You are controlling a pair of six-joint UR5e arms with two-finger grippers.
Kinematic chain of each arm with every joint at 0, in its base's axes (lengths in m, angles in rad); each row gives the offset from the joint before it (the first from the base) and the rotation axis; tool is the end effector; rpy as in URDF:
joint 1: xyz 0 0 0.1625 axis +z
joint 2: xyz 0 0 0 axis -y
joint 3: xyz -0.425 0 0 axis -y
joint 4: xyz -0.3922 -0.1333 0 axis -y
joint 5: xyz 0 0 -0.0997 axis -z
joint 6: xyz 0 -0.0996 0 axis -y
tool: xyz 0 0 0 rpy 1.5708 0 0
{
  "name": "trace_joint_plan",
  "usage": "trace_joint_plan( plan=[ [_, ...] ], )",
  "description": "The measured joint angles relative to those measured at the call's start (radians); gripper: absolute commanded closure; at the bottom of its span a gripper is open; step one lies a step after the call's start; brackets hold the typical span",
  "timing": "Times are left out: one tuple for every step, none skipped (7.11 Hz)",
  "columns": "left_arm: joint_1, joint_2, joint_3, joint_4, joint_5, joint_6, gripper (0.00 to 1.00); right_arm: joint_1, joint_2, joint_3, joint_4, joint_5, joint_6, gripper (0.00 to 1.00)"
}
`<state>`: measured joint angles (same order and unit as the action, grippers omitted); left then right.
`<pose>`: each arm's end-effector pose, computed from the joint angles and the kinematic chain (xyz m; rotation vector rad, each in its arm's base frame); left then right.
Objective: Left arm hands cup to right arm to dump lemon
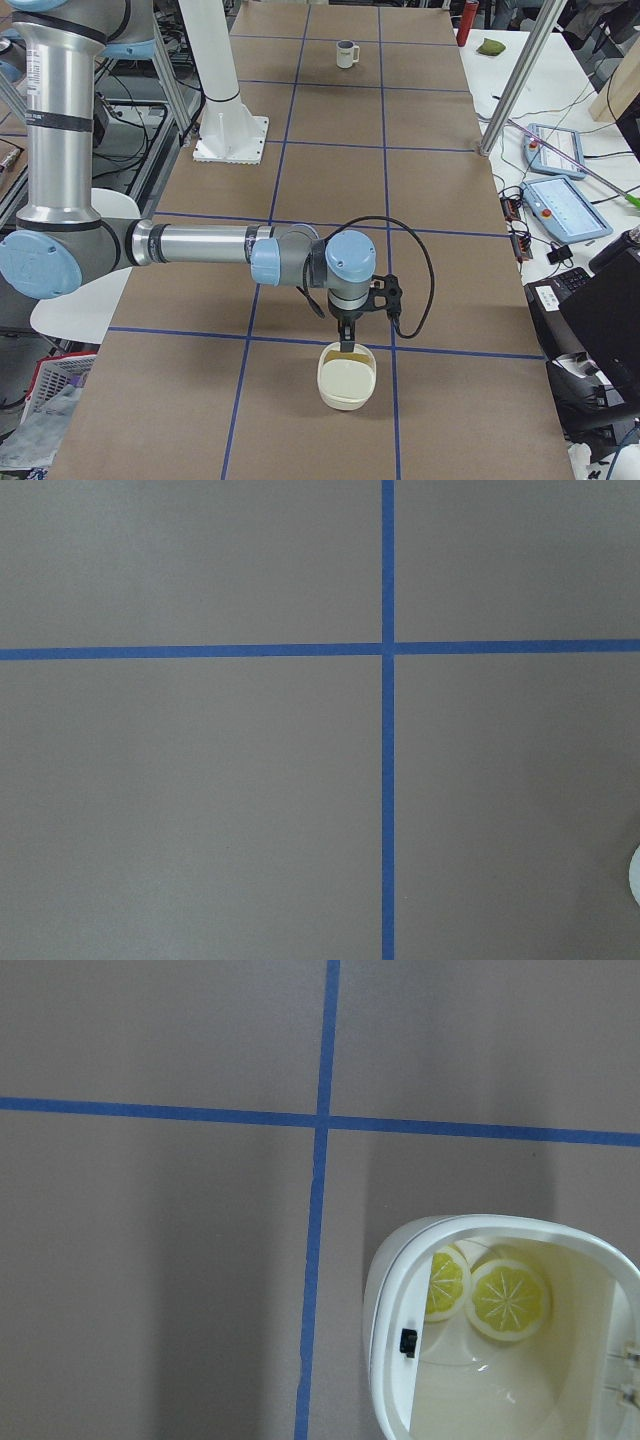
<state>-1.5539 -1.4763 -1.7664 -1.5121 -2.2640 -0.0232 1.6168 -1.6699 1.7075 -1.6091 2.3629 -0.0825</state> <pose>-0.0620 -0.4541 0.6183 0.0268 0.6938 0.0087 0.0830 -0.4462 0.6407 0.0502 -0.7906 -0.0343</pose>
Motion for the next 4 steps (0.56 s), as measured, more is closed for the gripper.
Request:
trace_joint_plan(
  plan=[
    [-0.002,0.0,0.01,0.0,-0.001,0.022,0.0,0.0,0.0,-0.003,0.0,0.001,0.001,0.01],
    [-0.002,-0.001,0.016,0.0,-0.001,0.03,0.0,0.0,0.0,-0.003,0.0,0.002,0.001,0.01],
    [-0.003,-0.002,0.017,0.0,-0.002,0.031,0.0,0.0,0.0,-0.004,0.0,0.002,0.001,0.01],
    [-0.003,-0.002,0.016,0.0,-0.002,0.031,0.0,0.0,-0.001,-0.004,0.0,0.002,0.001,0.01]
  ],
)
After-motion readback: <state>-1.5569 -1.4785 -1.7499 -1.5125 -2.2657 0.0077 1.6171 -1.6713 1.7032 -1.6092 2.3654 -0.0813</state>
